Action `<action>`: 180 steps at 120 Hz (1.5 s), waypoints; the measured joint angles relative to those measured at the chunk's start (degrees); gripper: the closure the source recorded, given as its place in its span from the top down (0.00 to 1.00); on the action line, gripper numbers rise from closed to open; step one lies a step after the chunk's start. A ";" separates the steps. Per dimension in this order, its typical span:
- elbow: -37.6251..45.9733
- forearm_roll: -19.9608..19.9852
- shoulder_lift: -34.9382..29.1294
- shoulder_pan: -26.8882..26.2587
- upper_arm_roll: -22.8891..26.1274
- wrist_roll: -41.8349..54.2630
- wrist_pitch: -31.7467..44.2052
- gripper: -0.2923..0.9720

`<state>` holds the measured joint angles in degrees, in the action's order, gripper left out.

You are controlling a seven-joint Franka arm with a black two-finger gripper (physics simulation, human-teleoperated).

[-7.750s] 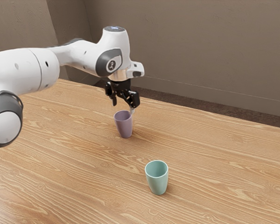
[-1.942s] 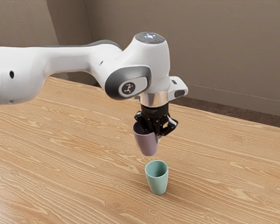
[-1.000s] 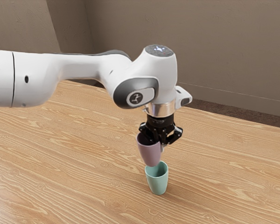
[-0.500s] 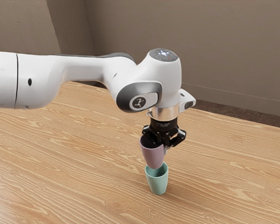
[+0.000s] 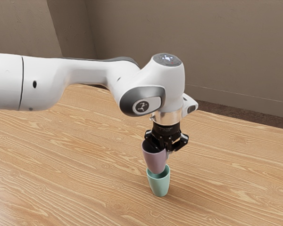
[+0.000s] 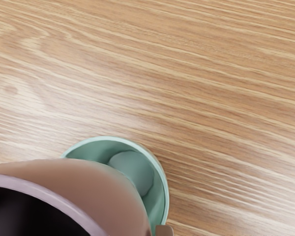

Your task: Place the left cup onto the right cup

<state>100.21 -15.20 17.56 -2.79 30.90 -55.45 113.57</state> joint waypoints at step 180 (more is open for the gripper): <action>-1.44 -0.62 -0.88 0.09 -0.32 -0.90 0.23 0.76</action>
<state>98.78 -15.82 16.67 -2.71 30.58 -56.35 113.79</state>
